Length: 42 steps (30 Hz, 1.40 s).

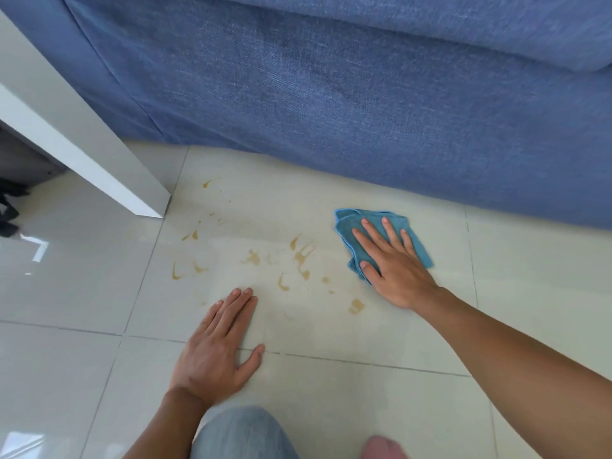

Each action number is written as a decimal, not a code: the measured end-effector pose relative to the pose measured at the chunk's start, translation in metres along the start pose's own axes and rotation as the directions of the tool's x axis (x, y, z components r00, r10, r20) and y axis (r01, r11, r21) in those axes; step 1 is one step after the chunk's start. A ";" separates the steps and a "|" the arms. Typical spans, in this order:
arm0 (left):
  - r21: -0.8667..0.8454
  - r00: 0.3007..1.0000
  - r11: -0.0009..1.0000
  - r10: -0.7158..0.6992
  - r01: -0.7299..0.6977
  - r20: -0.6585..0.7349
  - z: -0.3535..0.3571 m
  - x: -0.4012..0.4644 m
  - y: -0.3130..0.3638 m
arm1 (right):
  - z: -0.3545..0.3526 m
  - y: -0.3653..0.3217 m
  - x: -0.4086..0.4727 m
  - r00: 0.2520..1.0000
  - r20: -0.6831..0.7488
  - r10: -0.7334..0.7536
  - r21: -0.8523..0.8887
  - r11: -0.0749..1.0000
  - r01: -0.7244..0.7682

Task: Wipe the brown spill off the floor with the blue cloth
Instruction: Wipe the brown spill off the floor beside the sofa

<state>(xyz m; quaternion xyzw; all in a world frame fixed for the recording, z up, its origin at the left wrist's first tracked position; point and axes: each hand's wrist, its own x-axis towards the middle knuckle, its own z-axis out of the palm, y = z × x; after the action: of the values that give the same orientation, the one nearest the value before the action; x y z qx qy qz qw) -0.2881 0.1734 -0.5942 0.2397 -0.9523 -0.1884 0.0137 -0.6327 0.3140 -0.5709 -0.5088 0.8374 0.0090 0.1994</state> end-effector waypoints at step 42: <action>0.063 0.977 0.976 -0.206 0.209 -0.048 0.019 -0.010 0.040 | 0.027 -0.075 0.000 0.997 -0.076 -0.017 -0.007 1.000 0.017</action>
<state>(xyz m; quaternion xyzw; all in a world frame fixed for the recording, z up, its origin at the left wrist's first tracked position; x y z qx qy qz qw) -0.2991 0.2173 -0.5962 0.3421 -0.9274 -0.1512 0.0056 -0.5591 0.2838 -0.5818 -0.5166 0.8400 -0.0097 0.1657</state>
